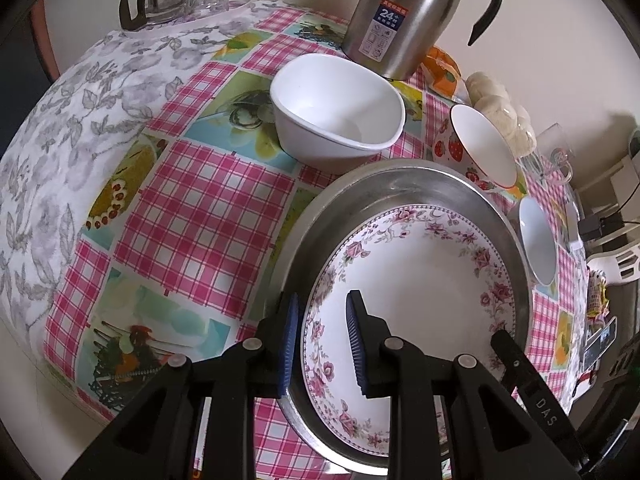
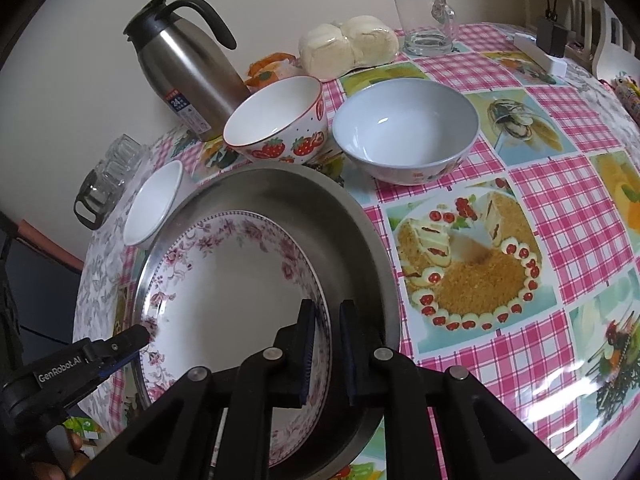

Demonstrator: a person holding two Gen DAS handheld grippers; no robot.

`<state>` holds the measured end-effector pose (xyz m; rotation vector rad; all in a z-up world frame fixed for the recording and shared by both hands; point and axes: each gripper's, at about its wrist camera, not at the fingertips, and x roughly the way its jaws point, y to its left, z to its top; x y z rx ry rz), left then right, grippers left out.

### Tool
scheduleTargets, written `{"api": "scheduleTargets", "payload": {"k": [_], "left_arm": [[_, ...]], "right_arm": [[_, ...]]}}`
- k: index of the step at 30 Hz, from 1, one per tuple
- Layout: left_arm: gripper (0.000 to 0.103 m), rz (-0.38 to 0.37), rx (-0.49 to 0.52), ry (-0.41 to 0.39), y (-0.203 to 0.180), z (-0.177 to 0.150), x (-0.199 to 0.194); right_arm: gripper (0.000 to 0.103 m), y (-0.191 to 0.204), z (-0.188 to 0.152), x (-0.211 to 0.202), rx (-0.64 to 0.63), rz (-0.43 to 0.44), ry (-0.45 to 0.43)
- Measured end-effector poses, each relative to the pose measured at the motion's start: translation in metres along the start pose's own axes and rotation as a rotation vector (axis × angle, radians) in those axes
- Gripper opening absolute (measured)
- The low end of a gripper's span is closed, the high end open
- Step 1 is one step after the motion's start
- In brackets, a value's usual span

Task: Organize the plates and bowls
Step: 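Settle the plate flat inside the steel tray with both grippers, then open both grippers to release the plate in the tray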

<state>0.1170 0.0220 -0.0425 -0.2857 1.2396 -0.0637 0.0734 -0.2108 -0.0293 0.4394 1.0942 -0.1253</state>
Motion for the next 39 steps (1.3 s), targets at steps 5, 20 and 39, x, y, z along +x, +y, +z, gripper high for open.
{"api": "scheduleTargets", "payload": {"k": [5,20,39], "left_arm": [[0.032,-0.008,0.019,-0.049,-0.002,0.002,-0.018],[0.054,-0.001,-0.118,-0.088,0.031,0.015,-0.017],[0.015,-0.03,-0.106,-0.018,0.03,0.01,0.001]], "right_arm": [[0.017,0.004,0.003,-0.018,-0.016,0.023,-0.058],[0.033,-0.029,0.016,-0.028,0.078,-0.029,-0.132],[0.012,-0.033,0.006,-0.014,0.106,0.033,-0.041]]}}
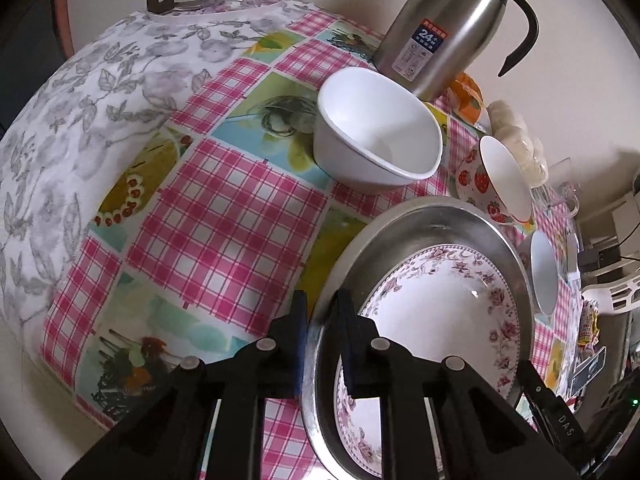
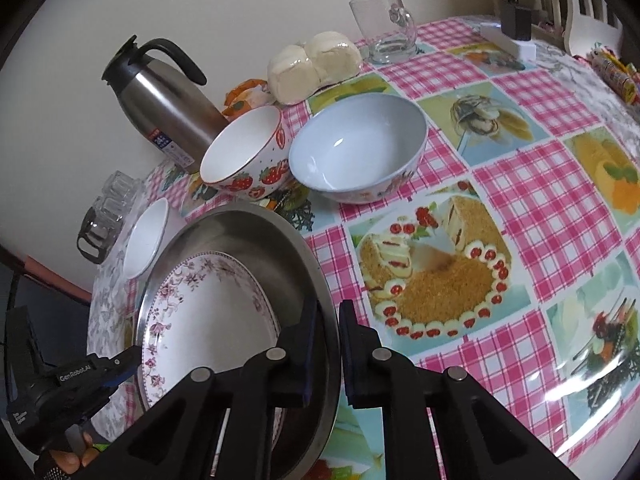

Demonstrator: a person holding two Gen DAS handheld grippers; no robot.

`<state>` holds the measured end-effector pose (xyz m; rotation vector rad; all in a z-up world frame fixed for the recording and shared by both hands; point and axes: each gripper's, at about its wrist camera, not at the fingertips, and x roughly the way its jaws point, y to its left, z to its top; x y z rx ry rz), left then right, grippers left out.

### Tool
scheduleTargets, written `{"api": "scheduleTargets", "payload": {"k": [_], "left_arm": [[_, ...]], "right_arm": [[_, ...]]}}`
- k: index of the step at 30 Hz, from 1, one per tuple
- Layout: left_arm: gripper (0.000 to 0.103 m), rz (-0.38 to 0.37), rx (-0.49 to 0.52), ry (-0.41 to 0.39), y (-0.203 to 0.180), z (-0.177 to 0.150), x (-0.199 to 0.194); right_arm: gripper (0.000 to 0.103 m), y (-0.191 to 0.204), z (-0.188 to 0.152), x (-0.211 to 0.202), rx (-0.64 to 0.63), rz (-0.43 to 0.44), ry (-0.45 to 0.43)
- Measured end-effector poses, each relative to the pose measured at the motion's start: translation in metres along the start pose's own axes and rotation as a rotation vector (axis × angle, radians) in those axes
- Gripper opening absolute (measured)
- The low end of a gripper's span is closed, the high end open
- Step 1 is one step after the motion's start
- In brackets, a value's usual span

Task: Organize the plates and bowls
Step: 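Open both grippers to release the plate in the tray, then move both grippers to the red-rimmed white bowl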

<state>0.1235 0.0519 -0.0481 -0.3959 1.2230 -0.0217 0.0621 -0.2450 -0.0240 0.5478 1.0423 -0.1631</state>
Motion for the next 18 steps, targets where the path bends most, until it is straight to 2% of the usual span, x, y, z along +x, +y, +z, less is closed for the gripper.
{"api": "scheduleTargets", "payload": {"k": [7,16,18], "left_arm": [[0.014,0.002,-0.021,-0.034,0.007,0.001,-0.012],[0.015,0.012,-0.033,-0.036,0.009,0.002,-0.01],[0.015,0.008,-0.038,-0.034,0.01,0.002,-0.01]], "right_arm": [[0.012,0.007,-0.004,0.004,-0.023,0.0,0.033],[0.011,0.008,-0.002,0.007,-0.025,0.011,0.042],[0.015,0.008,-0.002,0.005,-0.027,0.004,0.036]]}}
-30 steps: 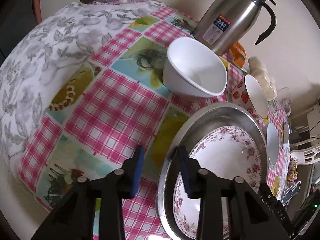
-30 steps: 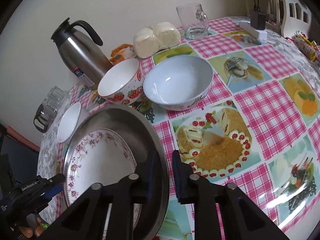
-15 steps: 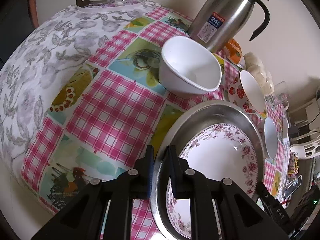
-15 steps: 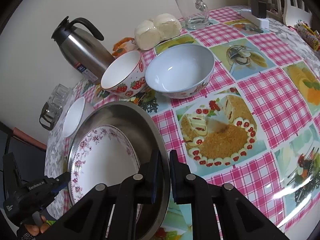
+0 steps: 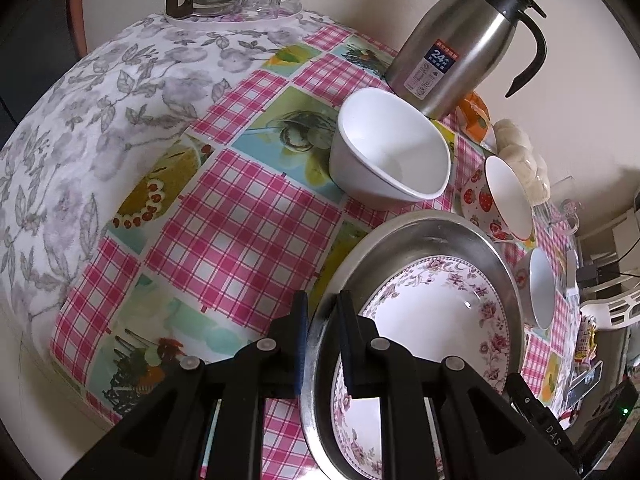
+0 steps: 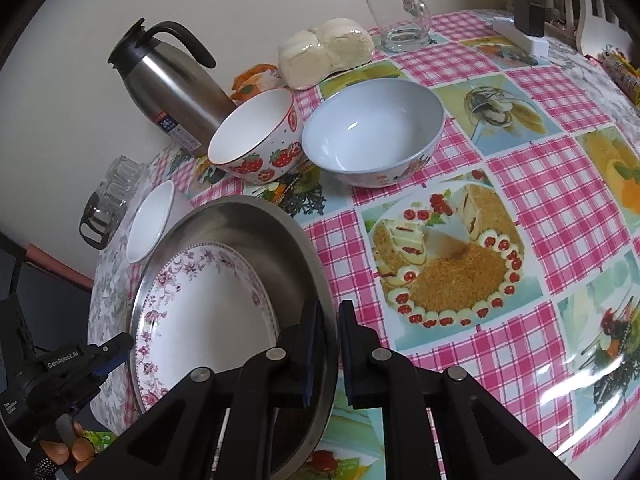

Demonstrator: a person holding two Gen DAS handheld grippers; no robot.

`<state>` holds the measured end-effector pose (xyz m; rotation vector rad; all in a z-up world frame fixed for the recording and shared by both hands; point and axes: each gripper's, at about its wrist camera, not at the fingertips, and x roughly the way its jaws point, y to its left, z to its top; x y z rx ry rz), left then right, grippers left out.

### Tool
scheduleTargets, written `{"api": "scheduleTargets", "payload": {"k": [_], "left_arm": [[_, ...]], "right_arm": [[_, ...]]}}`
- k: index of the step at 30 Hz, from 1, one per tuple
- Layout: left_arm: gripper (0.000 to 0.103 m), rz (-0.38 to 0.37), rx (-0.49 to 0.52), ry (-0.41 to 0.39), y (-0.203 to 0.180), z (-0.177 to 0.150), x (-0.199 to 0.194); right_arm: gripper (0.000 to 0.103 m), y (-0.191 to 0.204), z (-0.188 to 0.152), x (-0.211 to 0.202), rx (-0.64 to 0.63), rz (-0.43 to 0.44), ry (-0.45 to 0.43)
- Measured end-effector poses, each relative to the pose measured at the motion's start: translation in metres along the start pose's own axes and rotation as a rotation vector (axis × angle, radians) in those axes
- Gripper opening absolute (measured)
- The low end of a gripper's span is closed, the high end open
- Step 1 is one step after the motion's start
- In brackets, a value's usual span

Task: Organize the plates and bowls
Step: 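Move both grippers to the red-rimmed white bowl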

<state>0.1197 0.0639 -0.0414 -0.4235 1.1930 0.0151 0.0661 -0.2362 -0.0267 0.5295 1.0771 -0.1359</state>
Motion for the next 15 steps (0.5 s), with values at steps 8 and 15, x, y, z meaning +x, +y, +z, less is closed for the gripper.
{"api": "scheduleTargets", "payload": {"k": [8,15], "left_arm": [[0.02,0.053,0.026,-0.069,-0.006,0.003,-0.016],[0.056,0.1,0.12,-0.093,-0.027,0.001,-0.021]], "right_arm": [[0.015,0.011,0.005,-0.019,-0.075,-0.089,-0.095],[0.047,0.022,0.005,-0.02,-0.152,-0.13,-0.124]]}}
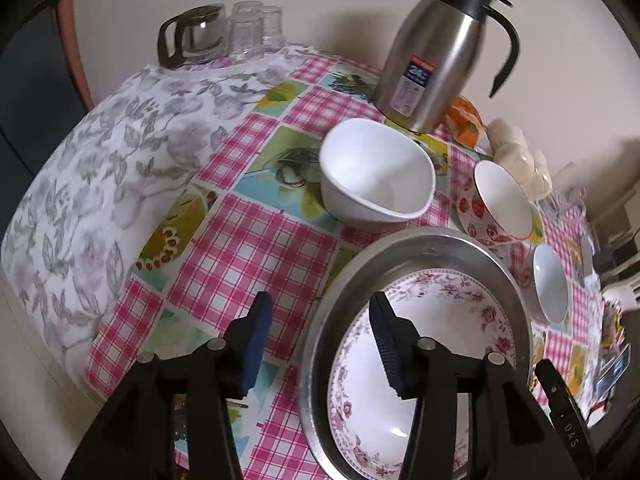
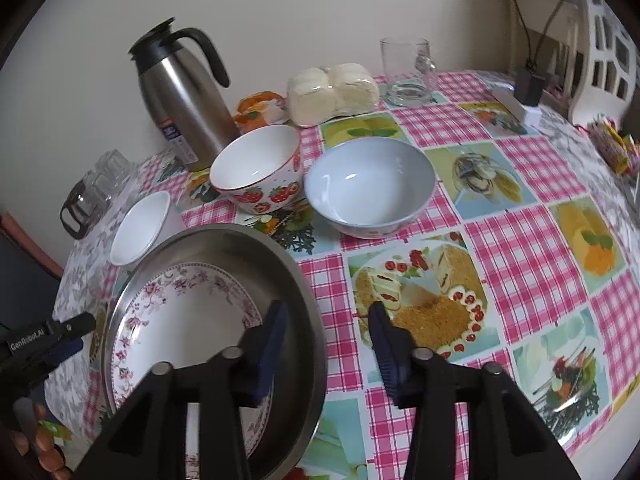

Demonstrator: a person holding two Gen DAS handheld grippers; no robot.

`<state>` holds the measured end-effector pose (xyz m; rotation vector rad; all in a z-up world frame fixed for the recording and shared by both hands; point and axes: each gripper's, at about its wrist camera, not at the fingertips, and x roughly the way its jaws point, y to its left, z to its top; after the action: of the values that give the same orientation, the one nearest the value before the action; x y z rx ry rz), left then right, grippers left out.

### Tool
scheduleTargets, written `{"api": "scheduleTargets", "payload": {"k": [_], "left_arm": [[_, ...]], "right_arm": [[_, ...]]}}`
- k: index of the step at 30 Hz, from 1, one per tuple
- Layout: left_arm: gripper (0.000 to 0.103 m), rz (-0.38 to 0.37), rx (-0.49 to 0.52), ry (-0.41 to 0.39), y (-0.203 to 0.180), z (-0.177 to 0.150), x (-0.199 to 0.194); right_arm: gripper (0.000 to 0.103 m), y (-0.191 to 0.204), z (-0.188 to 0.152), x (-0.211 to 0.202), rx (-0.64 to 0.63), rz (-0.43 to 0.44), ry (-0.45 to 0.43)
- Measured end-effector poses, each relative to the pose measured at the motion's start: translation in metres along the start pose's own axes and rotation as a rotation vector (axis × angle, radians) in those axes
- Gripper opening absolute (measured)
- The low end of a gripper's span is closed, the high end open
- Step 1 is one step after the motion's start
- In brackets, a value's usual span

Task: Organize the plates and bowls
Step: 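Move both grippers to the red-rimmed white bowl, then close both grippers on the rim of the red-rimmed bowl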

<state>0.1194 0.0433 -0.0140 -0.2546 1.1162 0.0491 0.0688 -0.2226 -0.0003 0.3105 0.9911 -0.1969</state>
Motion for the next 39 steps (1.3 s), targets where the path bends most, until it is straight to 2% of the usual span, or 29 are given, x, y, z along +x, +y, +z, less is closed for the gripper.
{"api": "scheduleTargets", "payload": {"k": [1,3,4,5,6,8,14,19,24,31,34,36,39], "left_arm": [[0.058,0.006,0.01,0.002,-0.002,0.0,0.0],[0.059,0.017,0.024,0.001,-0.005,-0.001,0.0],[0.066,0.02,0.027,0.001,-0.006,-0.001,0.001],[0.076,0.023,0.029,-0.001,-0.007,-0.001,0.001],[0.08,0.026,0.028,-0.005,-0.007,0.0,0.001],[0.082,0.028,0.025,-0.017,-0.009,0.001,0.0],[0.084,0.005,0.052,-0.054,-0.024,0.006,-0.003],[0.084,-0.025,0.073,-0.045,-0.038,0.013,0.005],[0.084,-0.053,0.11,-0.034,-0.052,0.035,0.011],[0.084,-0.101,0.176,-0.057,-0.078,0.08,0.008],[0.084,-0.141,0.22,-0.036,-0.097,0.097,0.013],[0.084,-0.148,0.238,-0.016,-0.108,0.104,0.02],[0.084,-0.133,0.258,0.006,-0.123,0.113,0.037]], "right_arm": [[0.049,0.002,0.0,0.0,-0.007,0.002,-0.002],[0.06,0.004,0.0,0.0,-0.017,0.007,-0.008],[0.065,0.004,0.0,-0.001,-0.021,0.009,-0.016],[0.068,0.005,0.001,-0.002,-0.025,0.009,-0.024],[0.07,0.006,0.001,-0.002,-0.029,0.01,-0.028],[0.078,0.007,0.002,-0.003,-0.042,0.005,-0.045],[0.091,0.009,0.007,-0.003,-0.067,0.004,-0.069],[0.092,0.006,0.013,0.004,-0.072,0.004,-0.058],[0.092,0.002,0.028,0.011,-0.071,0.005,-0.055],[0.092,-0.006,0.075,0.026,-0.03,0.059,-0.039],[0.091,0.0,0.096,0.032,-0.045,0.083,-0.043],[0.088,0.003,0.108,0.039,-0.05,0.098,-0.037],[0.077,0.011,0.124,0.057,-0.075,0.084,-0.006]]}}
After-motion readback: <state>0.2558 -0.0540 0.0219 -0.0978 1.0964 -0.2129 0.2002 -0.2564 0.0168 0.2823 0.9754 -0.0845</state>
